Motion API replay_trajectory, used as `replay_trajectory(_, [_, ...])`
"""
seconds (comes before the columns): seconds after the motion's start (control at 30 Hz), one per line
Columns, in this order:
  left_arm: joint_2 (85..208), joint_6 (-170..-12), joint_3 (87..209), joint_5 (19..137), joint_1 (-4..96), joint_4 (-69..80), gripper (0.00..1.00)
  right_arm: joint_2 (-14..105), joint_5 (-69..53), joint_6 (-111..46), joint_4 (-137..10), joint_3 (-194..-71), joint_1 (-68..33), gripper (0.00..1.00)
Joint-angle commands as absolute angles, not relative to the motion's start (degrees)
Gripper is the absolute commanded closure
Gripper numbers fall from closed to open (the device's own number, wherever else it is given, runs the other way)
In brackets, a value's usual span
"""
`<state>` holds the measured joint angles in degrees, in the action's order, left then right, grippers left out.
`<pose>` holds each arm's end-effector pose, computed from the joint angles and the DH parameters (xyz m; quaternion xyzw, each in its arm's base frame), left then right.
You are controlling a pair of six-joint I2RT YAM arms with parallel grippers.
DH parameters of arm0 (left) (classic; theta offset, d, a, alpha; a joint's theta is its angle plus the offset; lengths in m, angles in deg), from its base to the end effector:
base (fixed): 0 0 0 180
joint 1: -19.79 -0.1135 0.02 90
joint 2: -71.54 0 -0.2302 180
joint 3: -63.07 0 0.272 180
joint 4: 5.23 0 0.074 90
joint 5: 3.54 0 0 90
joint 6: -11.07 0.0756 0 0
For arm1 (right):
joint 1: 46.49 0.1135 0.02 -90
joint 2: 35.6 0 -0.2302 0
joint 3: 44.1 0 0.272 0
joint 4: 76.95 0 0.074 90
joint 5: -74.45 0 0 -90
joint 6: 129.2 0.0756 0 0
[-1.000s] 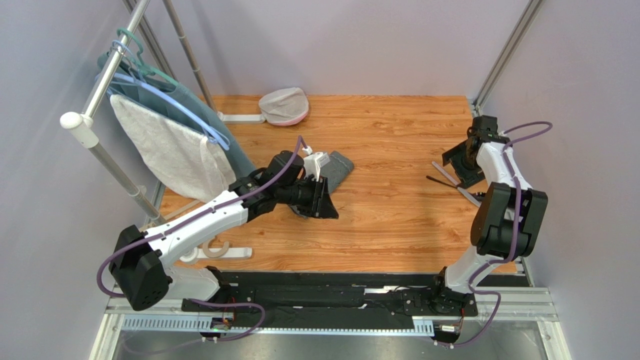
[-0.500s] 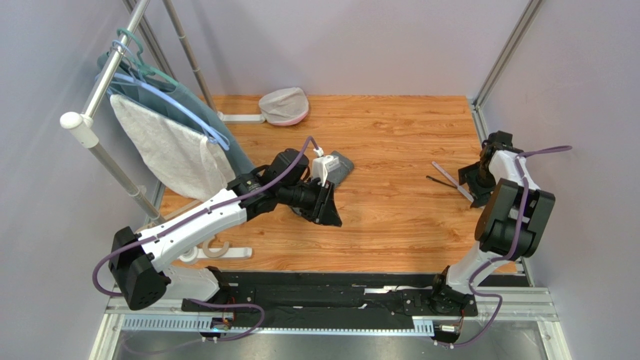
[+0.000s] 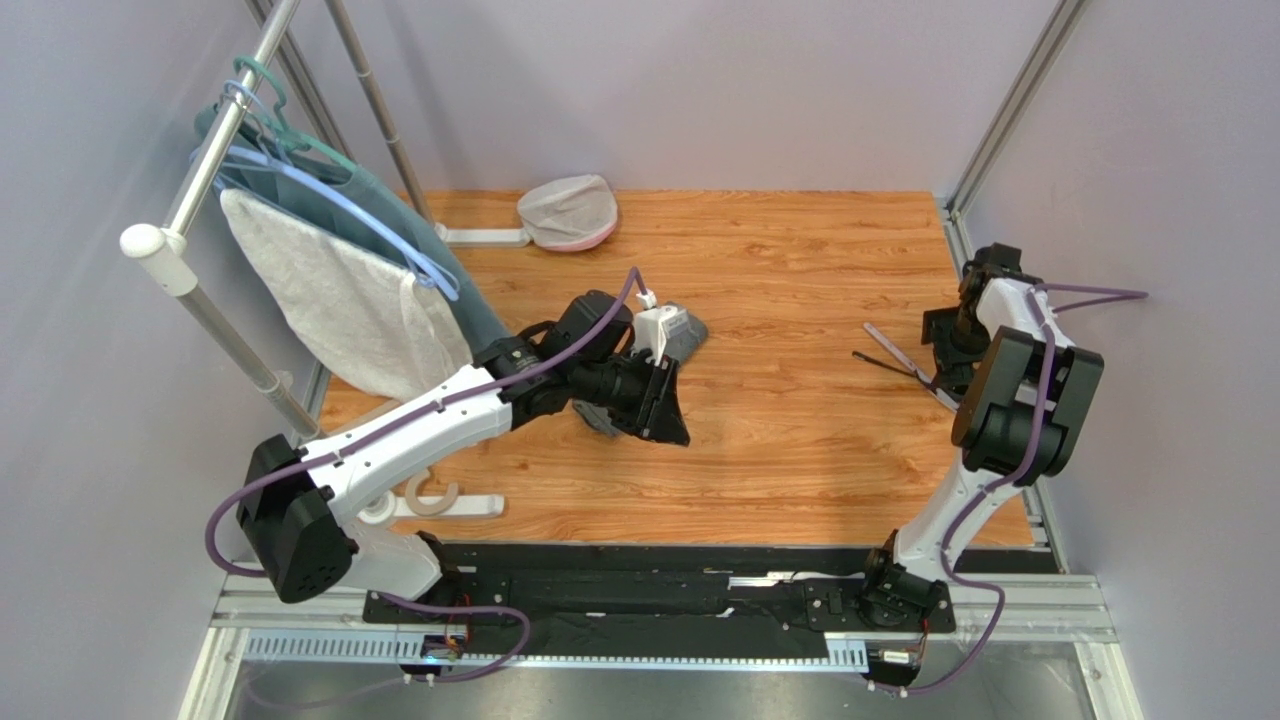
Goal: Fold the napkin into a case and place the utensils inside
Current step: Pick up the knife from the corner of the board.
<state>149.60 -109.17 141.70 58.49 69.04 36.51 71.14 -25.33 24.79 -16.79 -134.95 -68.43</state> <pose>0.2018 -0.2885 0.2488 0.2444 0.8550 -0.4256 0.1677 0.3511 -0.1553 0.1154 0.6816 0.7167 -0.0356 0.1433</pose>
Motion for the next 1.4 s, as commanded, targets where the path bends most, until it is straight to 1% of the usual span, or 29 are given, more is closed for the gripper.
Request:
replay_trajectory(0.0, [150.2,-108.29,144.54,58.77,69.1,36.25,0.69,76.35,-26.62,31.54,-11.57,-140.23,-68.73,0.22])
replay_trajectory(0.03, [150.2,-108.29,144.72,58.86,69.1,36.17,0.69,76.89,-26.88,32.34,-10.69,-140.69,-68.73,0.22])
replay_trajectory(0.17, [150.55,-108.38,145.42,58.77,69.1,36.34,0.69,78.22,-28.11,35.06,-9.27,-141.22,-68.73,0.3])
replay_trajectory(0.23, [150.47,-108.38,145.51,59.21,69.1,36.52,0.69,79.35,-28.73,36.38,-8.57,-141.48,-68.82,0.31])
replay_trajectory(0.33, [150.38,-108.29,145.6,59.39,69.1,36.69,0.69,80.67,-28.65,37.87,-7.52,-141.39,-68.82,0.35])
replay_trajectory(0.37, [150.29,-108.29,145.6,59.47,69.1,36.69,0.69,80.94,-28.03,38.05,-7.52,-141.22,-68.73,0.39])
replay_trajectory(0.43, [150.2,-108.37,145.77,59.91,69.1,36.78,0.69,81.2,-26.89,38.41,-7.52,-140.35,-68.64,0.45])
replay_trajectory(0.47, [150.29,-108.38,145.78,60.0,69.1,36.69,0.69,80.94,-26.45,38.41,-7.78,-140.08,-68.73,0.56])
replay_trajectory(0.57, [150.55,-108.73,146.04,60.35,69.1,36.52,0.69,79.98,-25.66,39.19,-8.22,-137.8,-68.38,0.69])
replay_trajectory(0.67, [150.73,-109.52,146.13,60.0,69.1,35.73,0.69,77.7,-25.65,39.28,-7.87,-136.48,-67.85,0.76])
replay_trajectory(0.73, [151.08,-109.78,146.47,60.35,69.01,35.46,0.69,75.85,-26.36,39.64,-8.13,-135.25,-66.89,0.78])
replay_trajectory(0.77, [151.17,-109.69,146.83,60.79,68.92,35.81,0.69,74.89,-26.62,39.81,-8.31,-134.2,-66.71,0.85])
replay_trajectory(0.83, [151.61,-109.34,147.79,60.79,68.4,36.6,0.69,72.34,-26.62,39.29,-8.05,-133.49,-65.66,0.91])
replay_trajectory(0.87, [151.96,-109.34,148.14,60.71,68.05,36.69,0.68,71.46,-26.71,39.03,-8.04,-133.13,-65.13,1.0])
replay_trajectory(0.97, [154.06,-109.52,150.16,57.64,66.38,37.39,0.67,67.5,-26.88,37.01,-8.83,-131.11,-63.37,1.0])
replay_trajectory(1.07, [156.44,-110.05,151.13,53.51,64.53,35.39,0.61,63.29,-31.09,31.48,-9.27,-130.85,-60.91,1.0])
replay_trajectory(1.17, [160.47,-109.52,153.59,51.74,63.56,34.5,0.6,59.77,-34.88,19.81,-12.94,-131.02,-56.88,1.0])
replay_trajectory(1.27, [166.87,-109.52,156.05,51.92,63.3,32.48,0.59,56.44,-31.9,8.2,-17.87,-130.85,-50.64,1.0])
replay_trajectory(1.3, [168.47,-109.17,157.36,52.09,63.03,32.91,0.59,55.46,-28.33,5.82,-19.19,-130.67,-46.79,1.0])
replay_trajectory(1.37, [172.68,-108.99,160.7,51.13,62.25,32.57,0.59,52.14,-24.88,0.47,-21.92,-128.92,-42.12,1.0])
